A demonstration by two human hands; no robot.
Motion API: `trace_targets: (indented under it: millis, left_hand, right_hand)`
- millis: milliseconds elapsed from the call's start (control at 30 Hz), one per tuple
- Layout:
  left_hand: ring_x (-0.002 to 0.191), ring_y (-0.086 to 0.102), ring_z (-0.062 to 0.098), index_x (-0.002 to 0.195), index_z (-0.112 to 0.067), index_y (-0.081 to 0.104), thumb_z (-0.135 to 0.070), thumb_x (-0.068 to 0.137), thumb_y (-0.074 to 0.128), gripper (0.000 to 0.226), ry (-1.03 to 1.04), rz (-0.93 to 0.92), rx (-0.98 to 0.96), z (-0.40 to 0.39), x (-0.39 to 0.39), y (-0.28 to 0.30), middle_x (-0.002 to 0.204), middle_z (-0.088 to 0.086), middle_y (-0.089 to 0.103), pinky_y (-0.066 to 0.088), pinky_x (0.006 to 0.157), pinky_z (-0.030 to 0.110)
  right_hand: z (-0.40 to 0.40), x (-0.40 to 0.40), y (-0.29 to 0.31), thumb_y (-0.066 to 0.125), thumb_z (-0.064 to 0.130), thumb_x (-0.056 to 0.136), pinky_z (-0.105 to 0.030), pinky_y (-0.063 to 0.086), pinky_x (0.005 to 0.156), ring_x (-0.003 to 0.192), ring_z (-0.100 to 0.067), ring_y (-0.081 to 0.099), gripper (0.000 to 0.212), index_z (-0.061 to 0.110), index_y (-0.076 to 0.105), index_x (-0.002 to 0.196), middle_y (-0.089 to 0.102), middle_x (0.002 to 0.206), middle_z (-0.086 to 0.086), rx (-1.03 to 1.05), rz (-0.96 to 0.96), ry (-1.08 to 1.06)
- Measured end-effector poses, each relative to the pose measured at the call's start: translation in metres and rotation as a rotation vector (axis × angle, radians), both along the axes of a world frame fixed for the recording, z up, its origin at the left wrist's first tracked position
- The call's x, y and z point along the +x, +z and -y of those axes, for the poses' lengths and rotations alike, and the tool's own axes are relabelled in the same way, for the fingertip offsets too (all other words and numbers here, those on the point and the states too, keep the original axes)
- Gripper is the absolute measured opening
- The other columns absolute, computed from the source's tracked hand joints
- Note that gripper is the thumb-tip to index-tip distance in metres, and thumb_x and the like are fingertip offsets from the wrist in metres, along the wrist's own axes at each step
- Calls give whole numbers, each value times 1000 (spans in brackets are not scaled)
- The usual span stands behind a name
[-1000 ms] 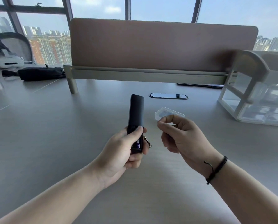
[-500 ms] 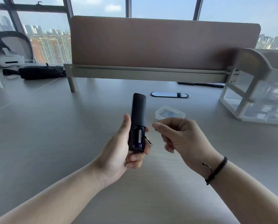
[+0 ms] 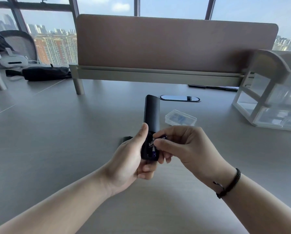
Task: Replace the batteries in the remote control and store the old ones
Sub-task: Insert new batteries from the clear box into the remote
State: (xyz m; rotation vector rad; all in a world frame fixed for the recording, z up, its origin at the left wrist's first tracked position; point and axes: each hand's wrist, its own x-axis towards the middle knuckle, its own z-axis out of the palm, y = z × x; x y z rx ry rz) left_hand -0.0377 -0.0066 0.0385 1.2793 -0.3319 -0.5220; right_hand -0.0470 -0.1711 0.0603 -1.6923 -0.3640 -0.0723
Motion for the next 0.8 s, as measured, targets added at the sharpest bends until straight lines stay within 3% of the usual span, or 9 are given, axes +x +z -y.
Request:
trace_targets:
  millis: [200, 367, 500, 667, 800]
  left_hand:
    - [48, 30, 17, 89, -10, 57, -56, 96, 34, 52, 16, 10, -8, 2, -3, 1, 73, 13, 53, 18, 49, 28]
    - [48, 31, 17, 97, -8, 53, -55, 95, 37, 50, 9, 9, -2, 1, -4, 1, 73, 14, 52, 19, 50, 27]
    - [50, 29, 17, 96, -9, 55, -60, 93, 37, 54, 2, 22, 12, 1, -4, 1, 77, 16, 53, 19, 51, 28]
    - [49, 29, 18, 88, -12, 57, -62, 93, 36, 54, 4, 8, 13, 1, -5, 3, 77, 17, 54, 20, 49, 26]
    - [48, 29, 17, 96, -9, 51, -61, 93, 36, 55, 0, -1, 0, 1, -4, 2, 77, 17, 54, 24, 47, 24]
  right_hand:
    - [-6, -5, -2, 73, 1, 85, -25, 52, 55, 46, -18, 64, 12, 11, 72, 92, 71, 61, -6, -151, 175, -106]
    - [-8, -7, -5, 75, 6, 82, -34, 56, 64, 49, -17, 68, 20, 20, 65, 93, 71, 61, -2, -245, 244, -198]
    - [-6, -6, -5, 75, 9, 84, -16, 51, 67, 55, -7, 69, 17, 23, 72, 92, 73, 63, -3, -255, 260, -235]
    - [-4, -3, -5, 67, 9, 92, -22, 53, 67, 67, -14, 66, 24, 24, 75, 109, 65, 80, 4, -267, 315, -239]
    - [-6, -4, -6, 70, 6, 88, -12, 50, 72, 71, -9, 68, 25, 26, 74, 102, 71, 76, 3, -194, 312, -241]
